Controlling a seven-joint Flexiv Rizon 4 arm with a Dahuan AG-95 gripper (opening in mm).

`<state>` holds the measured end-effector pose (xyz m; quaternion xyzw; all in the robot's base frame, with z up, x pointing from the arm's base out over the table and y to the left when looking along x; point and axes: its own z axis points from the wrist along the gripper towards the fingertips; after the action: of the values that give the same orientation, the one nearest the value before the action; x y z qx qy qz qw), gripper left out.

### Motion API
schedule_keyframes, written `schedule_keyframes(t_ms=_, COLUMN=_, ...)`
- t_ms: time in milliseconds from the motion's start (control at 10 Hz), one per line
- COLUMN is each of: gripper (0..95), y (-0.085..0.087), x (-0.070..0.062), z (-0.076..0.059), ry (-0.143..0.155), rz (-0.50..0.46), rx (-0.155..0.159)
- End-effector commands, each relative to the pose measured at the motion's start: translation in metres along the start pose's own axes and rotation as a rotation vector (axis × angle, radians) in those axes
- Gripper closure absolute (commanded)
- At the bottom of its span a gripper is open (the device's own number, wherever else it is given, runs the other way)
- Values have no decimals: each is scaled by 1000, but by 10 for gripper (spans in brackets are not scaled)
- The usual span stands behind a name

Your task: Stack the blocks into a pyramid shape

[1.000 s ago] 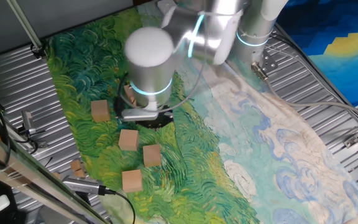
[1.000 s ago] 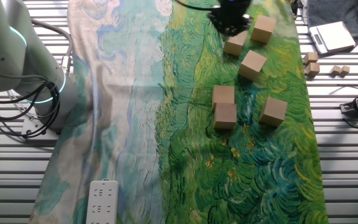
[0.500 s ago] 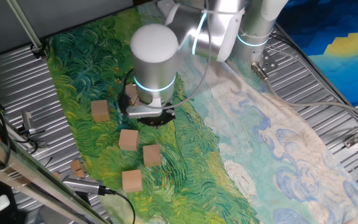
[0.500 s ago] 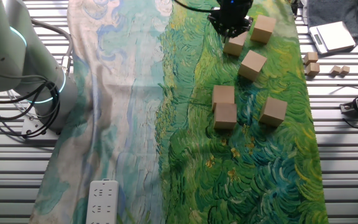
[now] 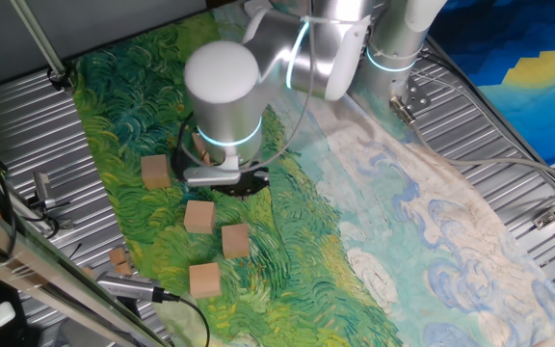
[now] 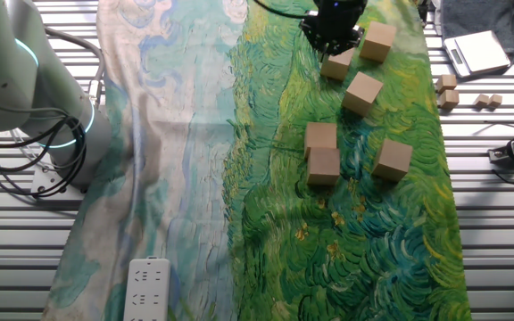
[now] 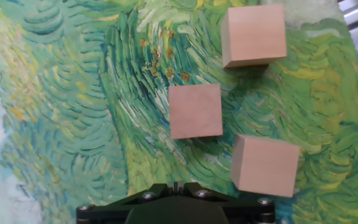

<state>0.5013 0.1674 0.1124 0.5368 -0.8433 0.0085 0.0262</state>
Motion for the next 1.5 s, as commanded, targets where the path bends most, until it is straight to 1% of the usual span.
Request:
schedule_keyframes(t_ms=100, gripper=950, y=1, x=1, z=0, ry=1, rz=10, rx=25)
schedule_keyframes(t_ms=400, gripper=950, y=1, x=1, z=0, ry=-17, rz=1, rx=14)
schedule_keyframes(t_ms=500, gripper=950, y=1, x=1, z=0, ry=-12, rz=-1, rx=16)
schedule_keyframes(t_ms=900, gripper=950, y=1, x=1, z=0, ry=-13, rz=-20, rx=16)
schedule_keyframes(t_ms=1000, gripper=950, y=1, x=2, z=0, ry=-12, rz=-22, rx=23)
schedule_keyframes(t_ms=1100, gripper=950, y=-4, x=3, z=-1, ry=-23, rz=-33, rx=62)
schedule_keyframes(t_ms=1200, gripper=950, y=-10, x=4, z=-2, ry=-24, rz=-48, rx=68)
schedule_keyframes(t_ms=1300, gripper=950, y=-30, x=10, z=-6, ry=-25, rz=-64, rx=69)
schedule_keyframes(t_ms=1400, gripper=950, y=-41, x=13, z=-9, ry=-24, rz=-72, rx=68)
schedule_keyframes(t_ms=1500, gripper=950, y=-55, x=12, z=-10, ry=-13, rz=-75, rx=71)
